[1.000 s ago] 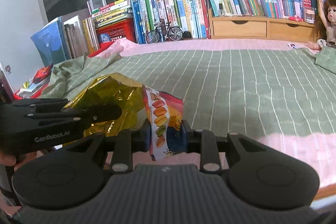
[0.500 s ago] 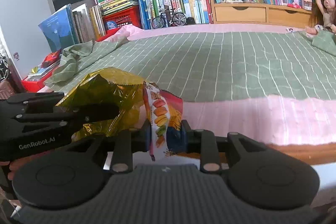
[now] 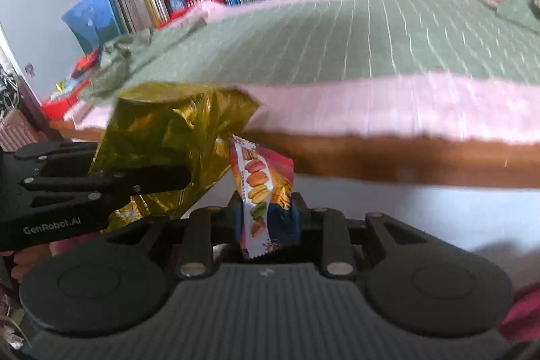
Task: Collect trash
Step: 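Carry the foil bag and macaron-print bag down over the black bin, then open both tools over the bin to drop the bags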
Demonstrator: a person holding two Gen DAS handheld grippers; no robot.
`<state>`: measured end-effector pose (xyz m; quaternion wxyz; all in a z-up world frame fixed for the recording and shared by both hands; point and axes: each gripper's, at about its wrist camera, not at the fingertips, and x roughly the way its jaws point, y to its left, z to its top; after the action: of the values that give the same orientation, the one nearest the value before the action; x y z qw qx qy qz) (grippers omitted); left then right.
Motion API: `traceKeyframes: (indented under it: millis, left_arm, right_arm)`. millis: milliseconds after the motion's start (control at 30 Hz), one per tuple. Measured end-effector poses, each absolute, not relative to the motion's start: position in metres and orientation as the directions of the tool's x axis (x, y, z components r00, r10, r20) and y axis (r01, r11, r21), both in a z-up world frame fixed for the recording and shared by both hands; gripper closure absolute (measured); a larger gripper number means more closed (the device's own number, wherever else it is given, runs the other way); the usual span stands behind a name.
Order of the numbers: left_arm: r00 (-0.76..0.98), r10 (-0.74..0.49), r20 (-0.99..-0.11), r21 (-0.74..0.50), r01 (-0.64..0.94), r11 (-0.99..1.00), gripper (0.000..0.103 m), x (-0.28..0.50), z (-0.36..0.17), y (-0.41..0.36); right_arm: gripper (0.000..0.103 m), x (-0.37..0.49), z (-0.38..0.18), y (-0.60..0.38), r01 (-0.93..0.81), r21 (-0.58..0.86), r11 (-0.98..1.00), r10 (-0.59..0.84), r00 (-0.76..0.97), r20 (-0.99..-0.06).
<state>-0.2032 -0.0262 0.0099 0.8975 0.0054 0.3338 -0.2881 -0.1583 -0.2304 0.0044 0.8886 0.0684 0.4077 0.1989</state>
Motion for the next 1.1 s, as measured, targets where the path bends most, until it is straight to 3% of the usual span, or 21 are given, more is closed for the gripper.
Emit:
traceKeyframes:
  millis: [300, 733, 1100]
  left_arm:
    - [0.512, -0.481, -0.712, -0.21, 0.498, 0.841, 0.087, -0.204, -0.027, -0.037]
    - [0.319, -0.346, -0.882, -0.244, 0.32, 0.915, 0.087, -0.161, -0.112, -0.043]
    - [0.24, -0.266, -0.934, -0.208, 0.243, 0.948, 0.085, -0.14, -0.154, -0.048]
  right_arm:
    - [0.071, -0.151, -0.039, -0.231, -0.188, 0.281, 0.941, 0.338, 0.471, -0.815]
    - [0.071, -0.139, -0.08, -0.235, -0.073, 0.333, 0.94, 0.336, 0.358, -0.871]
    - [0.068, -0.129, -0.107, -0.236, -0.013, 0.351, 0.936, 0.337, 0.312, -0.888]
